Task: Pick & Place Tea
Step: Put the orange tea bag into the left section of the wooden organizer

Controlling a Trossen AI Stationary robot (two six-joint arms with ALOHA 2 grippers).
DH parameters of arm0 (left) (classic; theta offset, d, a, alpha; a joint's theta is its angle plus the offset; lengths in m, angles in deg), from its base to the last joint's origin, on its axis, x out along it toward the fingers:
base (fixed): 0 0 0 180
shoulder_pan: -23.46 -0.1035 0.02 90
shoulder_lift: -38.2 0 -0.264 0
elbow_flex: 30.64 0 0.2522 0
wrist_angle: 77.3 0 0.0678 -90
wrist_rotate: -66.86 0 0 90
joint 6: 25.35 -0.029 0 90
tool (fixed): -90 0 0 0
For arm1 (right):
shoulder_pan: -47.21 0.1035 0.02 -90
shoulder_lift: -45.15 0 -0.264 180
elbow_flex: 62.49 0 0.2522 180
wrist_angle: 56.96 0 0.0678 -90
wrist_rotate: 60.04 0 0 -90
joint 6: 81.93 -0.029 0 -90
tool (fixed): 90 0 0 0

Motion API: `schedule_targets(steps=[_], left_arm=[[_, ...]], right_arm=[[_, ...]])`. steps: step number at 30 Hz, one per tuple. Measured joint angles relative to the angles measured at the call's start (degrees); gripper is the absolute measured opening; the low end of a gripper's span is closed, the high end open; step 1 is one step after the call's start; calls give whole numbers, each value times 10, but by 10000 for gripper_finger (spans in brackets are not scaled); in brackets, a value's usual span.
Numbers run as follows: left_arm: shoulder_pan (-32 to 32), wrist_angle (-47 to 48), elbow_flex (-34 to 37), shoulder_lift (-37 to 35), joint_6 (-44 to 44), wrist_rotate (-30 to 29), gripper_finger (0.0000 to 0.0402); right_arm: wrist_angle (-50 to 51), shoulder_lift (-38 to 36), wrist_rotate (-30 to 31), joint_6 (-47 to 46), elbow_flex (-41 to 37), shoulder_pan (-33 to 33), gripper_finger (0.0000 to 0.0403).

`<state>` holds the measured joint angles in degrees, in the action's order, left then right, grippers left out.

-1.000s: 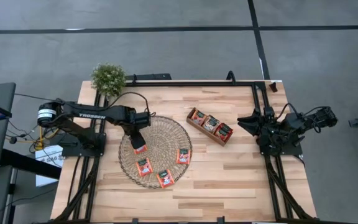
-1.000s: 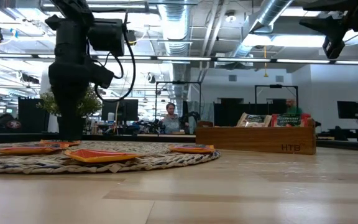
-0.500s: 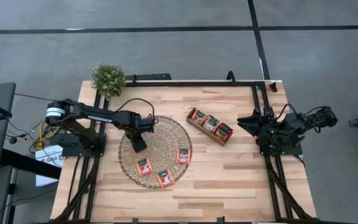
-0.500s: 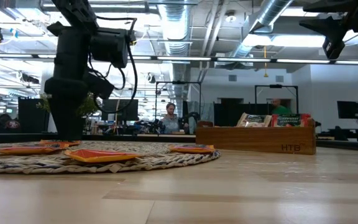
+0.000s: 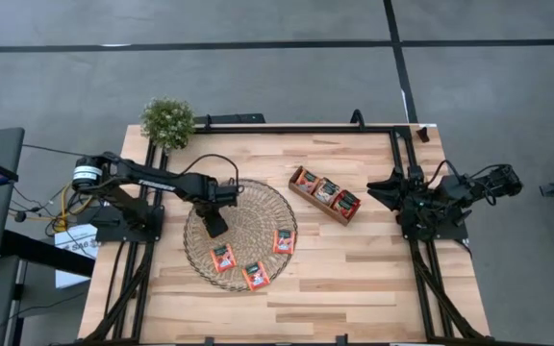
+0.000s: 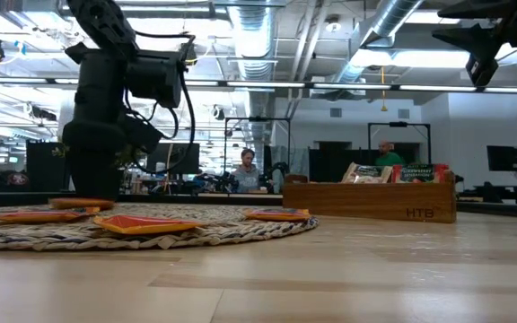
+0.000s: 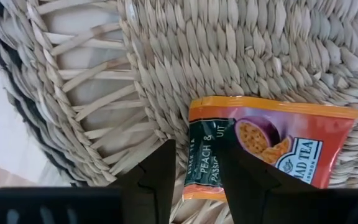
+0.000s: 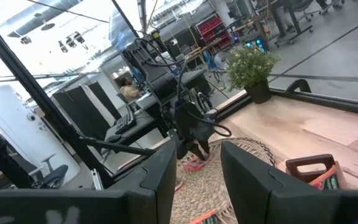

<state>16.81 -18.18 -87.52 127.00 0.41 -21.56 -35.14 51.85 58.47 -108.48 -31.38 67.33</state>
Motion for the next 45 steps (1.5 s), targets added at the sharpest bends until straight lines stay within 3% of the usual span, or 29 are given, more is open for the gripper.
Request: schedule_targets(steps=[8,17,25,37,45], left_arm=[[0,-8,9,-2,10,9,103],[1,-9,-1,-2,-1,-25,8],[0,7,-35,1,-24,-67,0],[0,149,-164,1,-64,-109,0],[13,109,-301,0,-147,-182,0]], right_arm=[[1,0,0,0,0,0,118],[1,0,0,0,0,0,118],[1,0,0,-1,0,0,118],[-35,0,0,-4,0,0,118],[-111,75,2,-9,0,-14,118]])
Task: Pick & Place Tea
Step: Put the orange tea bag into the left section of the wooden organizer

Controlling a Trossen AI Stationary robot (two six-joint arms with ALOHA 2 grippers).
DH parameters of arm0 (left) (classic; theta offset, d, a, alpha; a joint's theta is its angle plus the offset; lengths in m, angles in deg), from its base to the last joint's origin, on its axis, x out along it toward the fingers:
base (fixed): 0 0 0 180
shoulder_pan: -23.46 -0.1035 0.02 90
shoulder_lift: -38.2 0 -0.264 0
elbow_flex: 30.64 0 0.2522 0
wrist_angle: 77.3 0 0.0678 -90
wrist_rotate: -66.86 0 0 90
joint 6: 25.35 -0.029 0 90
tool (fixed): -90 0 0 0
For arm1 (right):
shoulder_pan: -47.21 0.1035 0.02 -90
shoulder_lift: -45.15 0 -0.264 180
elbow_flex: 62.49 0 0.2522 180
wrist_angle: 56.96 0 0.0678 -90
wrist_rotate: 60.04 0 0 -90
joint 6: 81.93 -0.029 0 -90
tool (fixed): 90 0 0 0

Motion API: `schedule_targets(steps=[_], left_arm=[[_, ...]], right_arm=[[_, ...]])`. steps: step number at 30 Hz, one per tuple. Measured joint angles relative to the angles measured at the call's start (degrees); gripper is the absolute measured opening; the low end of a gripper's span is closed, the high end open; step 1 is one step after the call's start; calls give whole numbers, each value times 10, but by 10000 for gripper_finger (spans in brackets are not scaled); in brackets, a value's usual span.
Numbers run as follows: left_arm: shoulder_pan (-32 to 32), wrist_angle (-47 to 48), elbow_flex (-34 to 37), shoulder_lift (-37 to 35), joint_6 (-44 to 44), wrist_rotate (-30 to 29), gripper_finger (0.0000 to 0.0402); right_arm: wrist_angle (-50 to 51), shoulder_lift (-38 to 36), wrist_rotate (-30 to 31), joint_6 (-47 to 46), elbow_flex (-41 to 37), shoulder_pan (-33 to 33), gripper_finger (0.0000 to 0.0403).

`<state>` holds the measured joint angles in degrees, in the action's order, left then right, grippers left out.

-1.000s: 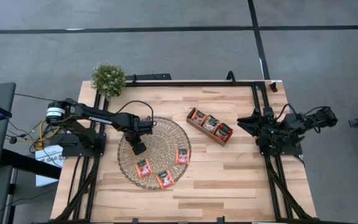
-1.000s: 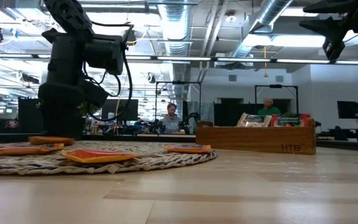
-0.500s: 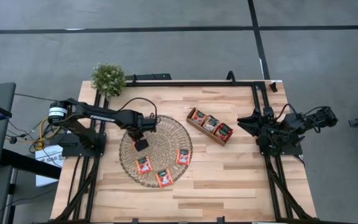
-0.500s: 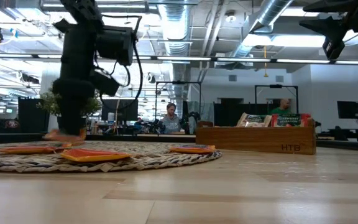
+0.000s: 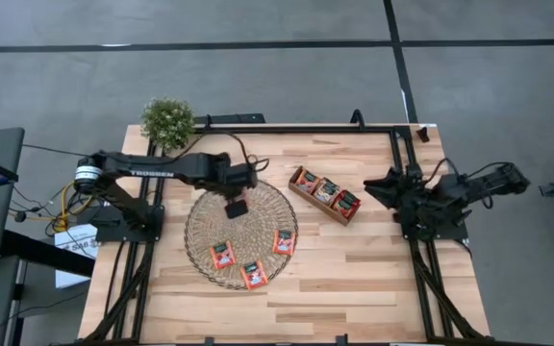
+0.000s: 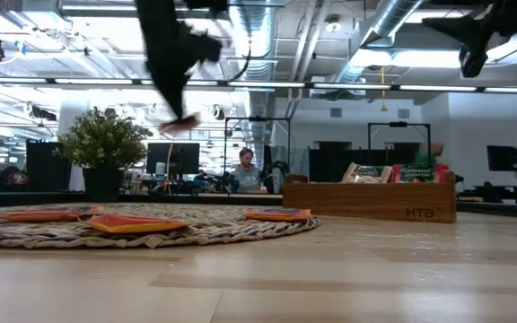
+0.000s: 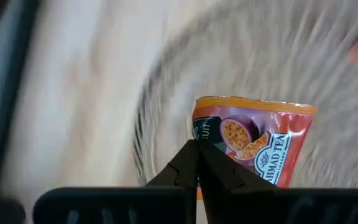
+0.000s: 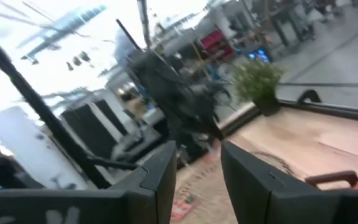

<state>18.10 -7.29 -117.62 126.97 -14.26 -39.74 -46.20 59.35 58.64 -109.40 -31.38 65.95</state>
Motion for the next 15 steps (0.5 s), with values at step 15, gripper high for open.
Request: schedule_targets(steps=[15], left_arm=[[29,-212,-77,8,-155,-78,0]], right_arm=[[-106,329,-87,5,118,-126,150]])
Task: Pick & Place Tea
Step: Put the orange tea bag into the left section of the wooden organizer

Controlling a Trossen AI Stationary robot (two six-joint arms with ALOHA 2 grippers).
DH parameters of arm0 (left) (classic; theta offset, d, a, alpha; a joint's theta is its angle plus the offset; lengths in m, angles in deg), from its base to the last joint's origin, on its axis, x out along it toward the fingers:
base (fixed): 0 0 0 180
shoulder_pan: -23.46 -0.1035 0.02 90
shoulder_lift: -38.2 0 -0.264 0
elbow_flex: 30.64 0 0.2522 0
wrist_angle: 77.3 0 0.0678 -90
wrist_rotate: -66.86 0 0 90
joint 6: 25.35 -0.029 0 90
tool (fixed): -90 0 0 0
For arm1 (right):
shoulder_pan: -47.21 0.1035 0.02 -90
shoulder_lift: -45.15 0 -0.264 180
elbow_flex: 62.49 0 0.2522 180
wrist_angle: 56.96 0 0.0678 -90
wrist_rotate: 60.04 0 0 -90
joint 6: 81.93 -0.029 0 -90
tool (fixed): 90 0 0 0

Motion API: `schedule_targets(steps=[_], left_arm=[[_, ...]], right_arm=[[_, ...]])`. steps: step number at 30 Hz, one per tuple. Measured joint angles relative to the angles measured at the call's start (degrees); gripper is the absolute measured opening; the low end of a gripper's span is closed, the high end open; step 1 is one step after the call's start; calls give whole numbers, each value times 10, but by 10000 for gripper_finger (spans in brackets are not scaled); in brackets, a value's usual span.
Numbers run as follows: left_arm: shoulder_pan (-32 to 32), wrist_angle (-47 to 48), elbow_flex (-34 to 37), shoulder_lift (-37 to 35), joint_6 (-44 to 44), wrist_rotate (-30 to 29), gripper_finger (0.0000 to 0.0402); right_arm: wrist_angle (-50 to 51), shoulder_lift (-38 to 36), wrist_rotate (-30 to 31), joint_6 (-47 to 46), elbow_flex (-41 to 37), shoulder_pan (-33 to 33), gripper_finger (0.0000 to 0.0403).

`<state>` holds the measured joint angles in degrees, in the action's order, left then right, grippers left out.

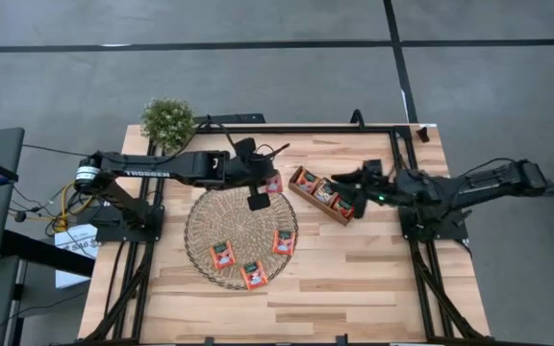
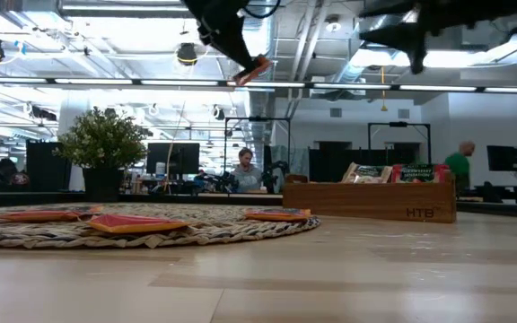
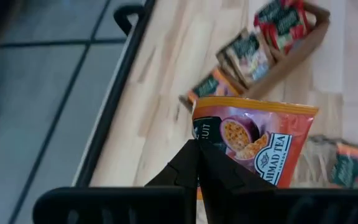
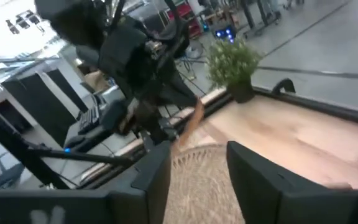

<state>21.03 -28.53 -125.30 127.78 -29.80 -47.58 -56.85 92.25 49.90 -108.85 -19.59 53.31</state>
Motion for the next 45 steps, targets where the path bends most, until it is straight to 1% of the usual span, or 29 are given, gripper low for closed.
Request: schedule_targets(steps=[4,6,9,13,18,22,30,37,45], left_arm=[[6,-26,0,7,-21,-30,0],[7,-32,0,9,-24,-31,0],[7,-34,0,9,-24,-38,0],[6,-35,0,9,-27,-64,0],[6,-37,0,9,-28,-66,0],[6,-40,0,9,-45,-76,0],[5,-54,0,9,-54,-78,0],[5,-52,0,9,-54,-78,0],[5,-52,0,9,-54,-73,0]], right_arm=[[4,90,-54,7,60,-43,185],[10,129,-79,18,91,-61,201],[29,183,-95,24,137,-84,217],[61,237,-106,51,191,-105,225],[80,288,-121,64,243,-125,226],[83,312,-153,65,272,-135,226],[124,348,-155,80,312,-140,226],[136,347,-153,81,318,-150,223],[148,346,-155,81,318,-157,199]])
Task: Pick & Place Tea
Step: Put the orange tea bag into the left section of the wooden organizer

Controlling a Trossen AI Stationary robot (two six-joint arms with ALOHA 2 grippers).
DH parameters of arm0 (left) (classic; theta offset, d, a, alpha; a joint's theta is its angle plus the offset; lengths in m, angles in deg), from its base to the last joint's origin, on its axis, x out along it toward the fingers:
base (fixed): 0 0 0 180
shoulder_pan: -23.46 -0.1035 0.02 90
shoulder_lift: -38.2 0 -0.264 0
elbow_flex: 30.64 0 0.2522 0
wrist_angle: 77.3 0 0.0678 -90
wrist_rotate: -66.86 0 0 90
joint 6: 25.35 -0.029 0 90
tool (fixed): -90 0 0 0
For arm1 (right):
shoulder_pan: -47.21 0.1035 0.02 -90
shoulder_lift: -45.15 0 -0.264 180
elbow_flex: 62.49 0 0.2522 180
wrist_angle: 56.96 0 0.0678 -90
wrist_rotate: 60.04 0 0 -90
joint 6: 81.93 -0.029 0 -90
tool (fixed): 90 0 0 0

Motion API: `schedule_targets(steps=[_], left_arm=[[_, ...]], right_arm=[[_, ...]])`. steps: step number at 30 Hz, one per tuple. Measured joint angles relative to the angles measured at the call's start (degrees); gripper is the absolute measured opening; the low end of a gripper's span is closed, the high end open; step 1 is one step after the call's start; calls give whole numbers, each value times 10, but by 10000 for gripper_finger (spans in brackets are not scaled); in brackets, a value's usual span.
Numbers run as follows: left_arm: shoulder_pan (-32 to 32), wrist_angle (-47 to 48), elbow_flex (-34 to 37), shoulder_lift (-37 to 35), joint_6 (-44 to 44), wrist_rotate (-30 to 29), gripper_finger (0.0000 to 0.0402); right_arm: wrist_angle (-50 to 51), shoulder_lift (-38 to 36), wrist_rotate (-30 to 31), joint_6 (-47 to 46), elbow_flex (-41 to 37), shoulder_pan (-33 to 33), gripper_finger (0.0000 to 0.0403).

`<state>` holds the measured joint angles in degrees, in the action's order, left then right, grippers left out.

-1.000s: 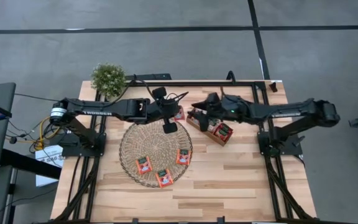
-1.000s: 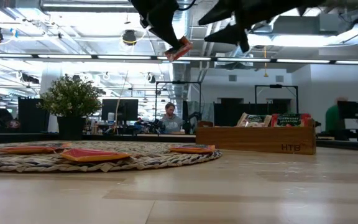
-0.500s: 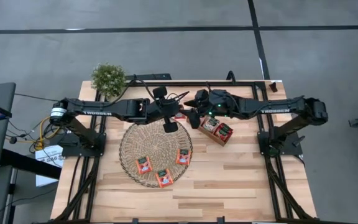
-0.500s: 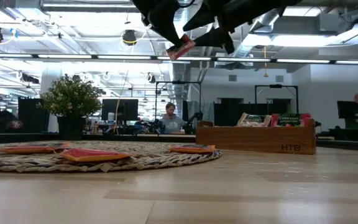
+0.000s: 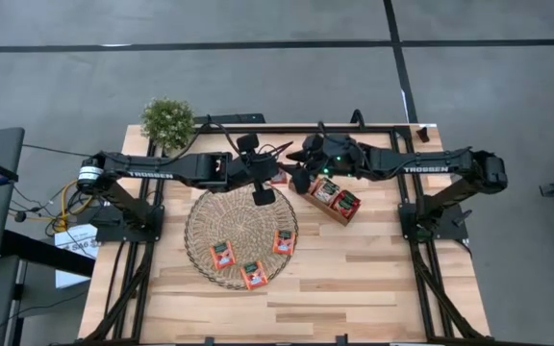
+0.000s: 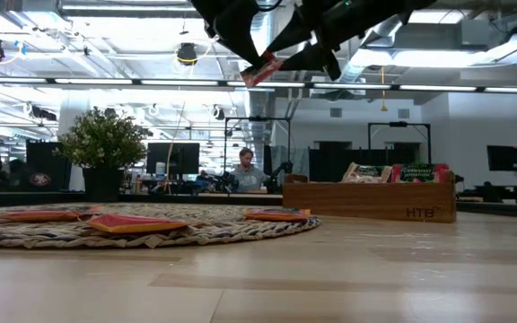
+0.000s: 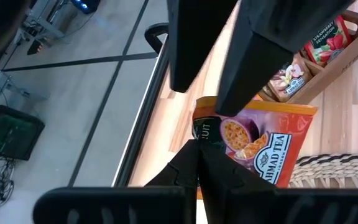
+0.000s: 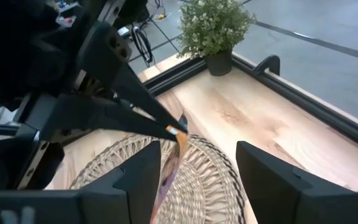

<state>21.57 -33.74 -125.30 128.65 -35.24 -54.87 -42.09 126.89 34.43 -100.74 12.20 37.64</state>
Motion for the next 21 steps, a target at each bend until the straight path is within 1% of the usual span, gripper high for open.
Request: schedule_targets(steps=[14,18,21], left_arm=[[0,-15,0,0,0,12,0],[0,-17,0,0,0,21,0],[0,-22,0,0,0,29,0]], right_arm=[[2,0,0,14,0,0,141],[2,0,2,15,0,-3,110],[1,0,2,15,0,-7,77]])
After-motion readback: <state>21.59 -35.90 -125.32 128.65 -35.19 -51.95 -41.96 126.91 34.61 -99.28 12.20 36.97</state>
